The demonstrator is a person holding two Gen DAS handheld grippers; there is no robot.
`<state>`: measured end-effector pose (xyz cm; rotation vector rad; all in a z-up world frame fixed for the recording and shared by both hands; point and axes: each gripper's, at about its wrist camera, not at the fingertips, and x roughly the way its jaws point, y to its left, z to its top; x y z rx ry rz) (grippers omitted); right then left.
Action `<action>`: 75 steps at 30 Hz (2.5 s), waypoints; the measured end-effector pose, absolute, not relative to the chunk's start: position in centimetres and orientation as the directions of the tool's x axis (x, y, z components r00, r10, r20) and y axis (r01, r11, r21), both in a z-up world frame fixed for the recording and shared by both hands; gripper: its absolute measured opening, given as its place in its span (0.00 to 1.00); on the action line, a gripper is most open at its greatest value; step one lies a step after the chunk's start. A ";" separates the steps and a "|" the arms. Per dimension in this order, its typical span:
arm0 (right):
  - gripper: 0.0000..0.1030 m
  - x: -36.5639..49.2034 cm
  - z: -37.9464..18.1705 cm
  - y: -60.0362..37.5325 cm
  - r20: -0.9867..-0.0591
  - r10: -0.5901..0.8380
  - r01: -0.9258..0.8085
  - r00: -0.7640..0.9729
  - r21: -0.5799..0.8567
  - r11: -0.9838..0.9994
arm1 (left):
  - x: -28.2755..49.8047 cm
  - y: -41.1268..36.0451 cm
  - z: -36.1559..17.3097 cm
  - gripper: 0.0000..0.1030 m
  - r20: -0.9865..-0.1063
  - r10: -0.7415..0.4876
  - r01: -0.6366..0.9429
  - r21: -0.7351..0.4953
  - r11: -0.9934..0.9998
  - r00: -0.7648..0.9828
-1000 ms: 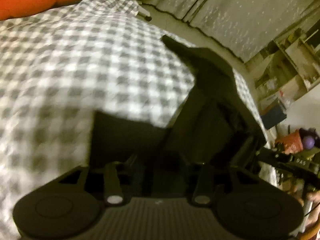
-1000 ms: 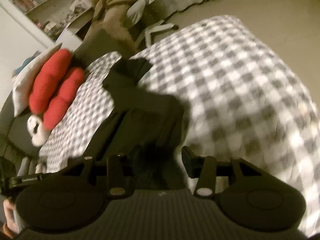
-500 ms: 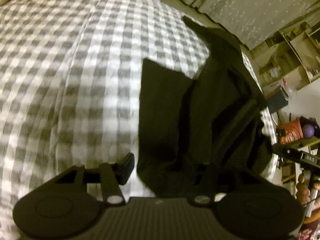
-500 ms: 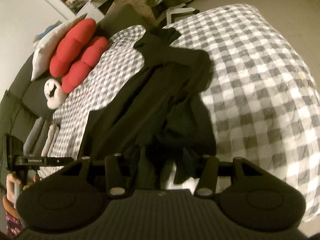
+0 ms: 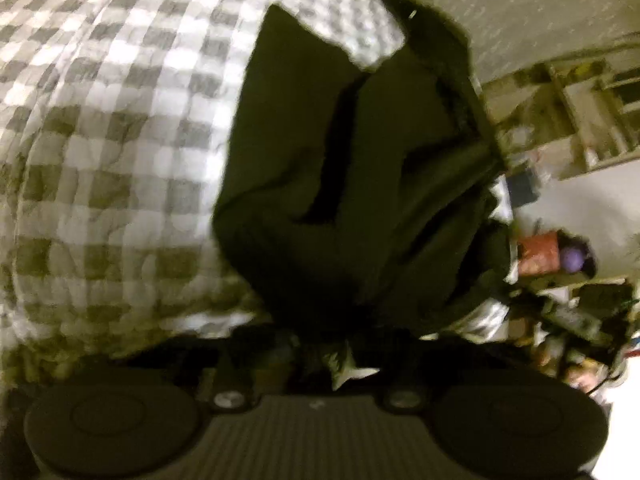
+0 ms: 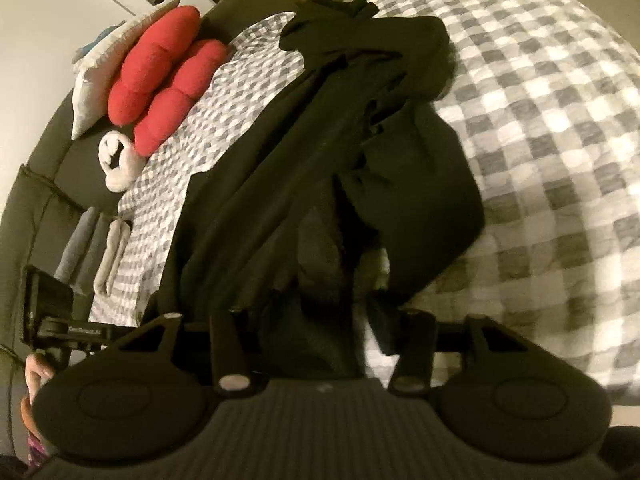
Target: Fold clothes
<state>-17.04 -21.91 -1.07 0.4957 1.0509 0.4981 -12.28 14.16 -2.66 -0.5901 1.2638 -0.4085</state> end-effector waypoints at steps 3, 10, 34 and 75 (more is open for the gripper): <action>0.11 -16.9 -0.9 -22.1 -0.655 0.631 -0.151 0.416 0.635 0.758 | -12.5 14.3 -1.8 0.05 -0.714 -0.622 -0.027 -0.664 0.748 0.321; 0.06 -16.5 2.6 -23.1 -0.557 0.625 -0.200 0.547 0.638 0.744 | -12.7 15.6 2.6 0.04 -0.547 -0.633 0.038 -0.740 0.672 0.547; 0.05 0.5 8.5 -22.9 -0.389 0.507 -0.243 0.769 0.557 0.795 | 3.9 17.0 8.1 0.03 -0.429 -0.290 -0.047 -0.622 0.782 0.856; 0.35 12.8 1.6 -25.6 -0.542 0.405 -0.112 0.736 0.493 0.863 | 19.0 11.9 1.0 0.41 -0.557 -0.217 -0.135 -0.522 0.842 0.802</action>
